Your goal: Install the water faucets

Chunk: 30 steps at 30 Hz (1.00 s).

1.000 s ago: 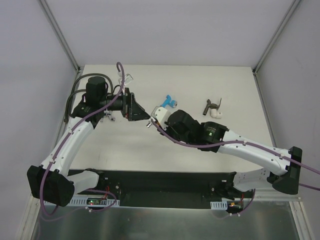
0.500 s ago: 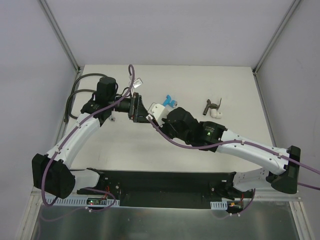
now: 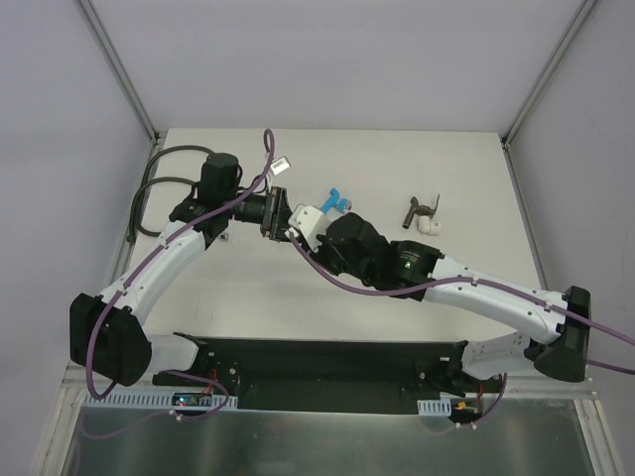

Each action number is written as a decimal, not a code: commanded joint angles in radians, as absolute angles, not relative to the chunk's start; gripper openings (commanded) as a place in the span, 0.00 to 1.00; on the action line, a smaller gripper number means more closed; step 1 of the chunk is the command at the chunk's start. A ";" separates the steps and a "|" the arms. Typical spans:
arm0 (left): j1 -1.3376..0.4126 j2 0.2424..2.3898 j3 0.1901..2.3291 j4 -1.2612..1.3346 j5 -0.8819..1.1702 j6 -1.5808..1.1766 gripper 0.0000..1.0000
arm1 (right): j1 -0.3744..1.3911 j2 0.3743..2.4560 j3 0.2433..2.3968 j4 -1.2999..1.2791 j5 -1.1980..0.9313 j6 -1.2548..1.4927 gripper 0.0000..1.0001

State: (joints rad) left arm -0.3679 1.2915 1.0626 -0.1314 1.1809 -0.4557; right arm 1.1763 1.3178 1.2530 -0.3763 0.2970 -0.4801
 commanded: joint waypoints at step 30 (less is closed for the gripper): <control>-0.006 1.160 0.896 0.150 0.943 -0.704 0.00 | 0.898 1.353 1.245 -0.337 0.209 -0.042 0.91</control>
State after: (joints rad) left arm -0.0597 1.2194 0.9146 0.0826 1.0218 -0.6518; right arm 0.9779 1.3144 1.2331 -0.3340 0.2527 -0.2081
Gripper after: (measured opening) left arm 0.268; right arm 0.914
